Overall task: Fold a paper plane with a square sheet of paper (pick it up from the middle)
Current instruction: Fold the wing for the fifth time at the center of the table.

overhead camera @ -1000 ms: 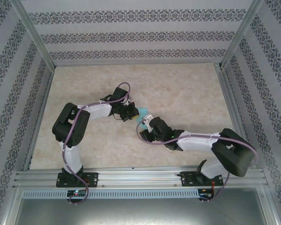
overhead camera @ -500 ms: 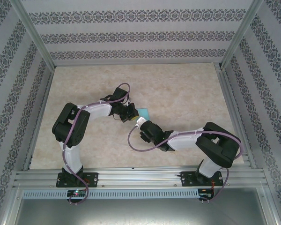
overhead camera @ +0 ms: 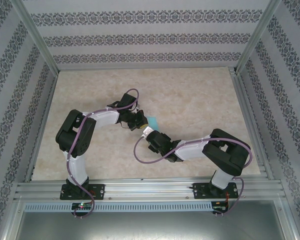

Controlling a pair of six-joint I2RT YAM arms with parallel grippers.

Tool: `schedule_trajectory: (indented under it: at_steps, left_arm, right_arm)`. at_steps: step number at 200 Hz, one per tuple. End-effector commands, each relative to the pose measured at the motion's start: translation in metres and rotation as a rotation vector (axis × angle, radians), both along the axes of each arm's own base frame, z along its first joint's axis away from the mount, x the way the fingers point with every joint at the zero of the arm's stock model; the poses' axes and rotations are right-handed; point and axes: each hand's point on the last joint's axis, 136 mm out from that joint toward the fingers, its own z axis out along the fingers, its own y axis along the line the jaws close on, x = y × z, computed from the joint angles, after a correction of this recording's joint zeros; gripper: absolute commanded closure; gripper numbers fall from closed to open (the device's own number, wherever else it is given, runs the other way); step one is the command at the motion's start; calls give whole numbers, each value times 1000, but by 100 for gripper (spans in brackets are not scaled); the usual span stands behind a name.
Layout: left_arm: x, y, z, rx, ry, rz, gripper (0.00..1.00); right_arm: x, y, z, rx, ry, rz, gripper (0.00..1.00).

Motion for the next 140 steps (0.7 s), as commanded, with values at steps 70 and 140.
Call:
schedule_trajectory:
  at_steps: [70,140]
  left_arm:
    - [5,12,23,40,-41,16,77]
    - [-2,73,53,267,-143,148,36]
  right_arm:
    - [6,1,13,24,-53,-32,100]
    - [0,20,24,293,104,-5,100]
